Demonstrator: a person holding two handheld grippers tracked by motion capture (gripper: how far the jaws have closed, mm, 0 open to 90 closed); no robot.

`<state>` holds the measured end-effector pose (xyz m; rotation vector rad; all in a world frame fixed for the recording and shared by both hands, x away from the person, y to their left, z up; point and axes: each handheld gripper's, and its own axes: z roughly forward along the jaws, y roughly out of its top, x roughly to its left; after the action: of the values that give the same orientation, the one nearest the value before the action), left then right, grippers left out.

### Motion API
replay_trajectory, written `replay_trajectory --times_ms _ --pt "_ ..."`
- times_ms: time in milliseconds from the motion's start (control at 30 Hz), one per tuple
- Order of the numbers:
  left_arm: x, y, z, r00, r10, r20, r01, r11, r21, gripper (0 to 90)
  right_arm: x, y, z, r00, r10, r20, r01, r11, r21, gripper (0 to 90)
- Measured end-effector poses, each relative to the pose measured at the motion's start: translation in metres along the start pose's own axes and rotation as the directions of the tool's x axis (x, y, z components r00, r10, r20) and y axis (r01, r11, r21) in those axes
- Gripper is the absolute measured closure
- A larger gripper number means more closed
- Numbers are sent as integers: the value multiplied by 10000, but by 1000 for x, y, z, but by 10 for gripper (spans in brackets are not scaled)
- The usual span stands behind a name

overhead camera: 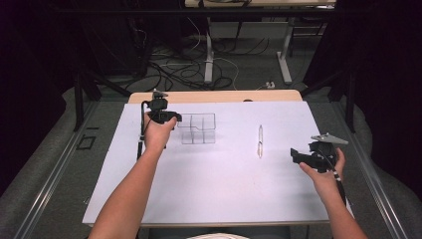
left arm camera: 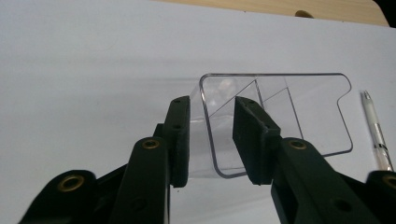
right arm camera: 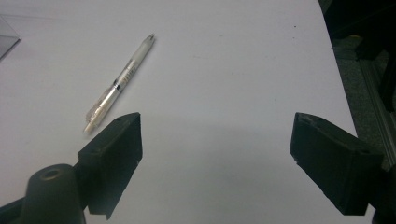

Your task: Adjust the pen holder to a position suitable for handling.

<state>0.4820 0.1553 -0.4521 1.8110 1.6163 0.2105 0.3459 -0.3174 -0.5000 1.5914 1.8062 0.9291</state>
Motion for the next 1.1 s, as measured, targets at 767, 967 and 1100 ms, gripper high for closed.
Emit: replay_trajectory --times_ms 767,967,1100 --pt "22 -27 -30 9842 1715 446 -1565 9592 -2356 331 29 33 17 9943 326 -1014 -261 9975 654 157" --pt "27 -35 -40 9803 1977 6 -1902 9438 -2703 283 38 42 21 9930 440 -1095 -349 9959 835 179" --pt "32 -42 -46 9772 2118 -107 -2063 9378 -2793 268 42 49 23 9915 706 -1092 -587 9924 1081 199"
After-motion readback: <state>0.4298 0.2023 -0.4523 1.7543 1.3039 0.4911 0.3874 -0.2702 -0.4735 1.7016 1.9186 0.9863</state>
